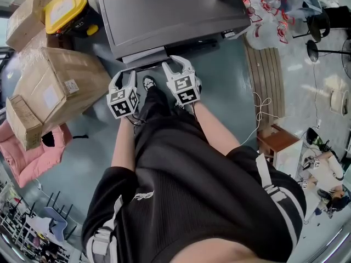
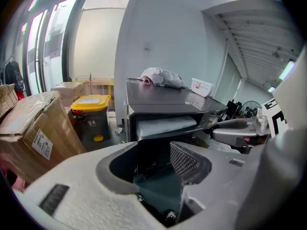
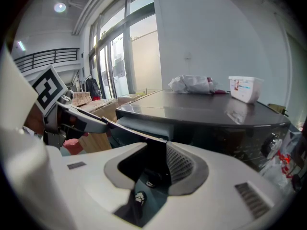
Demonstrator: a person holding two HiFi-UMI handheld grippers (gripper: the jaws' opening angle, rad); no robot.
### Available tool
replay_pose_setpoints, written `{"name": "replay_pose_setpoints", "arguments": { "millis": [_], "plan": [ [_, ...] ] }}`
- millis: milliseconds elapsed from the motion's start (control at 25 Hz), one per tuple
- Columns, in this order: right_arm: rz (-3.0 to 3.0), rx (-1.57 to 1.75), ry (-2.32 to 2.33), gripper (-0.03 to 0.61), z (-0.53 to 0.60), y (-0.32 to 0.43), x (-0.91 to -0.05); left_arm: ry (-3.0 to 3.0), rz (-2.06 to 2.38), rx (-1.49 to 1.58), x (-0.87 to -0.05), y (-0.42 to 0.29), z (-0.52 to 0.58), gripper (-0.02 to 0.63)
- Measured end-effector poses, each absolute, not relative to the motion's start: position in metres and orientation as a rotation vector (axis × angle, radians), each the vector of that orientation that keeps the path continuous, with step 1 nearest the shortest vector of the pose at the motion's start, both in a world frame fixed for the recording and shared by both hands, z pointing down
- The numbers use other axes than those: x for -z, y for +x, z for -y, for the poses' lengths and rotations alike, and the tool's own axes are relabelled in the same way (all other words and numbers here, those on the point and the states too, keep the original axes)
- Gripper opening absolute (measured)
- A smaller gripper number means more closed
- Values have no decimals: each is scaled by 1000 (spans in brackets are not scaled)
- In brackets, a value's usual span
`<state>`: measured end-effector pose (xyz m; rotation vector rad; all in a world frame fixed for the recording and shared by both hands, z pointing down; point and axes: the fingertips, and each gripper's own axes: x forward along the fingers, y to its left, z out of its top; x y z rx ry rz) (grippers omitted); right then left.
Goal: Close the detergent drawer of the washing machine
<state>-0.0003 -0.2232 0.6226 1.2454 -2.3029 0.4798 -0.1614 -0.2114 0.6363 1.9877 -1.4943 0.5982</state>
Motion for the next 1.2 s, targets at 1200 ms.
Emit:
{"name": "replay_pose_setpoints", "arguments": {
  "millis": [1200],
  "plan": [
    [2287, -481, 1260, 120, 236, -3, -620, 1998, 1484, -596, -633, -164, 225, 213]
  ]
}}
